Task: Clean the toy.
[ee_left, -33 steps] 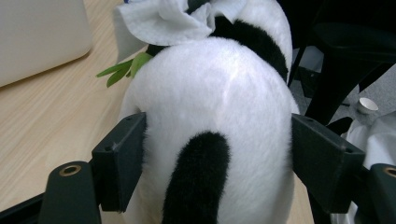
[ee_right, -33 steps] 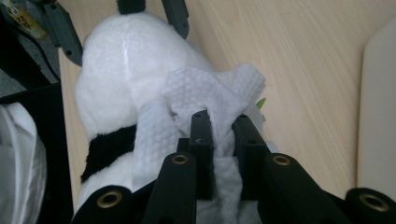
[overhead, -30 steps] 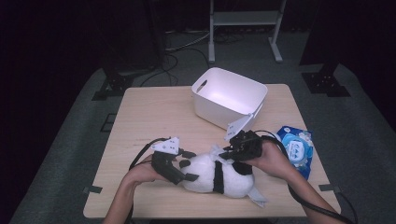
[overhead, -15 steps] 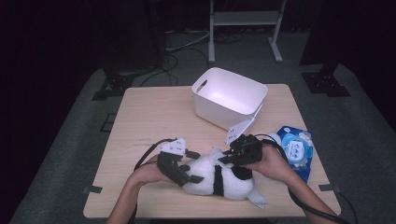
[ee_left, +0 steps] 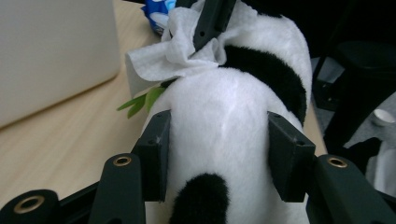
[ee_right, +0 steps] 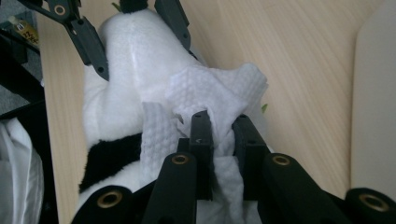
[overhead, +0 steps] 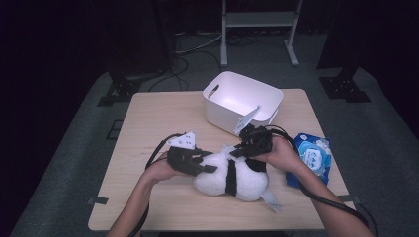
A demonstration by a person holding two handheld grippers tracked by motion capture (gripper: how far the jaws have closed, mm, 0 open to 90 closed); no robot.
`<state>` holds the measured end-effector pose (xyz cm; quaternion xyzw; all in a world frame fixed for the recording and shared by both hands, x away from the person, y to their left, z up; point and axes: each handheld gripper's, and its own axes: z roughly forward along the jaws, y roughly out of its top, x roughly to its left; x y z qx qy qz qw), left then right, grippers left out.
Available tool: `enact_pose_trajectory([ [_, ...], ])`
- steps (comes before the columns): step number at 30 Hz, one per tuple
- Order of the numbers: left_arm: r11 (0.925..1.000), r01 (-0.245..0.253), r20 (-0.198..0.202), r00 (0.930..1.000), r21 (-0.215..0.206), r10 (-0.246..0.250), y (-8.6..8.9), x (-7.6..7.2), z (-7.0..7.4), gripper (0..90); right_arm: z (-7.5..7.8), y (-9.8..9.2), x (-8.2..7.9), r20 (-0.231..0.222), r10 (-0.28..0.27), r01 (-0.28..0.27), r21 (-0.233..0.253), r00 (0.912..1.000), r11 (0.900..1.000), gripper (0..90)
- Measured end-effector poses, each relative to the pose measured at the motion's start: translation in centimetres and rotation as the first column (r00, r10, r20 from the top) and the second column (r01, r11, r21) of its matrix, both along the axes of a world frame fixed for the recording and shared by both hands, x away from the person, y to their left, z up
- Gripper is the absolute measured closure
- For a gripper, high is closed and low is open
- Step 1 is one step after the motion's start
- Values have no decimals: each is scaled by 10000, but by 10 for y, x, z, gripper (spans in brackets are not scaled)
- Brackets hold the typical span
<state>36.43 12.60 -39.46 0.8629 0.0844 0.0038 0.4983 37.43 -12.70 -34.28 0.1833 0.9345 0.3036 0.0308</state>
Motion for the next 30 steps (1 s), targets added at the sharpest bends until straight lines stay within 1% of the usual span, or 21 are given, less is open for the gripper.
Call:
enact_pose_trajectory([
  [3, 9998, -110, 306, 9995, 159, 105, -1, 8, 3, 473, 2, 1, 9, -62, -128, 128, -22, 9999, 9999, 797],
  [4, 9997, -153, 308, 9994, 197, 147, -2, 10, 4, 472, 2, 1, 12, -58, -186, 186, -32, 9998, 9998, 797],
  [5, 9995, -206, 430, 9989, 229, 196, -2, 12, 4, 473, 3, 1, 15, -104, -216, 216, -5, 9997, 9998, 797],
  [6, 9994, -266, 466, 9986, 198, 257, -1, 14, 4, 473, 3, 1, 18, -93, -271, 271, -17, 9996, 9996, 797],
  [7, 9993, -304, 430, 9986, 226, 294, -1, 16, 4, 473, 4, 1, 20, -85, -327, 327, 9, 9994, 9995, 797],
  [9, 9992, -367, 293, 9989, 152, 362, 0, 18, 2, 468, 4, 0, 22, -116, -399, 399, 56, 9991, 9992, 797],
  [11, 9992, -401, 128, 9991, 34, 400, 3, 16, 0, 451, 2, 1, 22, -139, -336, 337, 83, 9993, 9994, 797],
  [13, 9992, -384, -114, 9992, -150, 382, 5, 12, -2, 414, 0, 1, 19, -165, -247, 249, 122, 9996, 9996, 797],
  [14, 9991, -391, -135, 9992, -162, 389, 6, 11, -2, 395, -2, 1, 17, -200, -190, 194, 185, 9996, 9996, 797],
  [16, 9990, -392, -440, 9983, -193, 383, 7, 7, -1, 333, -3, 1, 14, -212, -91, 96, 208, 9997, 9997, 797],
  [18, 9989, -419, -538, 9977, -194, 408, 7, 1, 2, 299, -3, 2, 9, -230, 24, -19, 211, 9997, 9998, 797],
  [21, 9993, -377, -634, 9973, -70, 372, 7, -6, 6, 255, -2, 3, -3, -100, 189, -187, 164, 9998, 9997, 797],
  [22, 9992, -391, -669, 9970, -67, 386, 7, -7, 6, 230, -2, 3, -9, 5, 246, -246, 107, 9997, 9996, 797],
  [23, 9989, -458, -645, 9969, -98, 451, 8, -8, 7, 216, -2, 3, -11, 19, 269, -269, 115, 9996, 9996, 797],
  [24, 9986, -486, -755, 9960, -196, 470, 8, -9, 8, 214, -2, 2, -14, 37, 339, -340, 114, 9994, 9994, 797],
  [25, 9987, -447, -772, 9961, -240, 428, 9, -10, 9, 212, -3, 2, -18, 65, 391, -392, 131, 9992, 9991, 797],
  [27, 9981, -560, -891, 9946, -247, 536, 9, -11, 9, 193, -3, 2, -24, 132, 470, -472, 129, 9988, 9988, 797],
  [30, 9984, -541, -1069, 9929, -166, 520, 8, -11, 7, 176, -4, 2, -32, 219, 584, -586, 127, 9981, 9982, 797],
])
